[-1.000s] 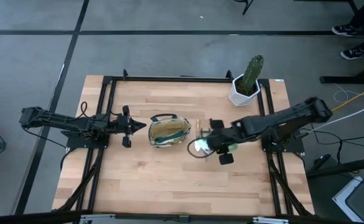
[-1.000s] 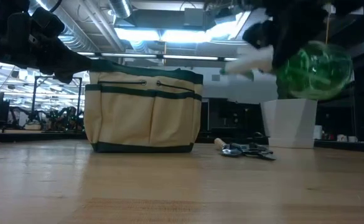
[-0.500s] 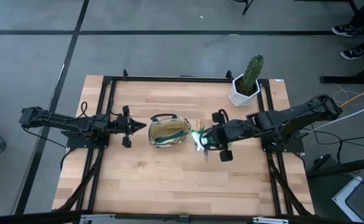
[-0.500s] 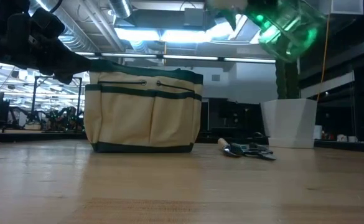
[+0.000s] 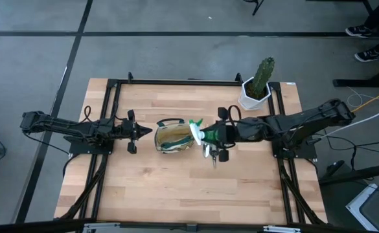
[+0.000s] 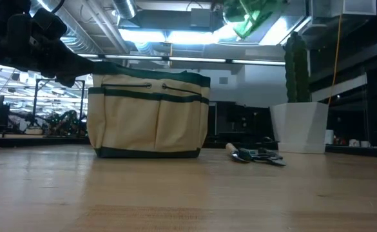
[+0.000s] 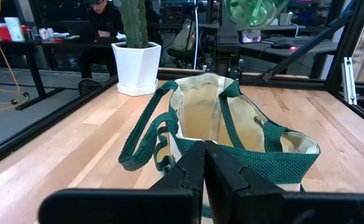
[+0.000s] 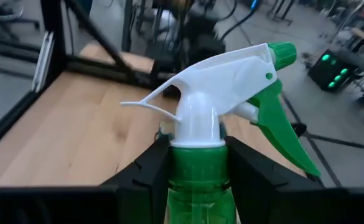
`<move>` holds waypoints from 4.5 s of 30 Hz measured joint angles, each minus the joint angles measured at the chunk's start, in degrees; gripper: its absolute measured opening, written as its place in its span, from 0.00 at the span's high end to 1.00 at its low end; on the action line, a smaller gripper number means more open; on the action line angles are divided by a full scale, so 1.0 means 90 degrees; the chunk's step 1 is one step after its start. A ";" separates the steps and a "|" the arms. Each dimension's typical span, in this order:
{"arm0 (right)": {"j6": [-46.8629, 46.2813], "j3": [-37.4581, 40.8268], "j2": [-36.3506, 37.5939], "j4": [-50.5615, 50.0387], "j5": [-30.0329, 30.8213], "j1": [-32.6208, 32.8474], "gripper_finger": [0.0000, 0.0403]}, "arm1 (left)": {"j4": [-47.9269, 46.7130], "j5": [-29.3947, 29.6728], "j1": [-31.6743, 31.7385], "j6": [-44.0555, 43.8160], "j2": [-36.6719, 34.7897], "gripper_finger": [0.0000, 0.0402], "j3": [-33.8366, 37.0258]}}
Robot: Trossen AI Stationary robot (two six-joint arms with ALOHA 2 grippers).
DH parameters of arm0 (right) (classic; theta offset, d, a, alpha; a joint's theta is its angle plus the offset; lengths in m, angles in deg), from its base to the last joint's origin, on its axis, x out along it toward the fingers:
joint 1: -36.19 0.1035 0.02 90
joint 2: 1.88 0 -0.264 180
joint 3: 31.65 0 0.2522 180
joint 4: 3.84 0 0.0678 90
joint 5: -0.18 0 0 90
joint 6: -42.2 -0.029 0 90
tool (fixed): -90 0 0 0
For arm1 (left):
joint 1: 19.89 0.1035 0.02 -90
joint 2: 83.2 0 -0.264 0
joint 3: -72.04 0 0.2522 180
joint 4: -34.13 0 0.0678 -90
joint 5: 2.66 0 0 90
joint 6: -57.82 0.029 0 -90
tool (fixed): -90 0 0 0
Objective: Pick & Place Garden tools in Gardening bag
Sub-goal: Put the green spray bottle into the gardening bag
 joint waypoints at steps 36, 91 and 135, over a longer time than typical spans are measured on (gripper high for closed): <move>0.1260 0.0000 -0.2300 0.3758 -0.0547 -0.0680 0.66 | 0.0000 0.0000 -0.0002 0.0002 -0.0001 0.99 0.0000; 0.2327 0.0000 -0.2931 0.3184 -0.1693 -0.1515 0.61 | 0.0000 0.0000 -0.0001 0.0002 -0.0001 0.99 0.0000; 0.0182 -0.1430 -0.2451 -0.1836 -0.0639 -0.1360 0.68 | -0.0017 0.0000 -0.0001 0.0001 0.0000 0.99 0.0000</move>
